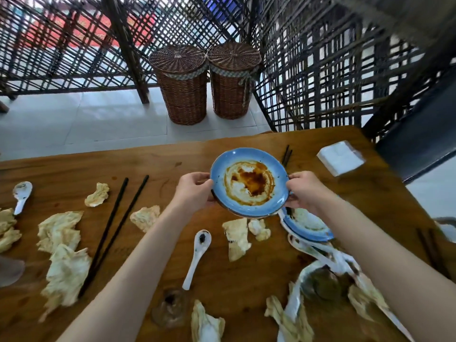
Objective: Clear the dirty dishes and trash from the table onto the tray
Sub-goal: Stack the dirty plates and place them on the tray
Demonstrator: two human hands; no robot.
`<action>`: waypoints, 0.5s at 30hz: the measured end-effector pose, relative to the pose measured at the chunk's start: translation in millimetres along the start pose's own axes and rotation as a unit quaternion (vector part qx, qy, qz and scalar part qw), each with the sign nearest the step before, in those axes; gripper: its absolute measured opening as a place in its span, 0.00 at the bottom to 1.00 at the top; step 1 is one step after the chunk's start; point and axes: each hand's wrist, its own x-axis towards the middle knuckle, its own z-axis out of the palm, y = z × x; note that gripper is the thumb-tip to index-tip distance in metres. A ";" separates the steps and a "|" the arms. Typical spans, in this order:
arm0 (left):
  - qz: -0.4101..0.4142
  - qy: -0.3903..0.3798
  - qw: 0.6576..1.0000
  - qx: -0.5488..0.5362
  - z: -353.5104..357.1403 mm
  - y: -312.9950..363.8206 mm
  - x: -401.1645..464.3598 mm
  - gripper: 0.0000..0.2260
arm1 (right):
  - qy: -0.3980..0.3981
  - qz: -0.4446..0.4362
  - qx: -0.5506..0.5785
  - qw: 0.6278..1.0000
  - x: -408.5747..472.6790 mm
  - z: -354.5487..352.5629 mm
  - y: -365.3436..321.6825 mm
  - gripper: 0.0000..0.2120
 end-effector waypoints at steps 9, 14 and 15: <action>-0.055 -0.025 0.996 -0.065 102.8 4.3 -24.5 0.15 | -0.013 0.007 -0.015 1.000 25.7 -96.7 29.1 0.10; -0.083 -0.015 0.994 -0.067 163.1 -4.0 -28.8 0.14 | 0.004 0.029 -0.061 0.998 55.1 -137.2 55.2 0.06; -0.093 -0.011 0.993 -0.068 173.4 -7.6 -29.1 0.13 | 0.006 0.033 -0.065 0.997 60.9 -143.2 61.3 0.06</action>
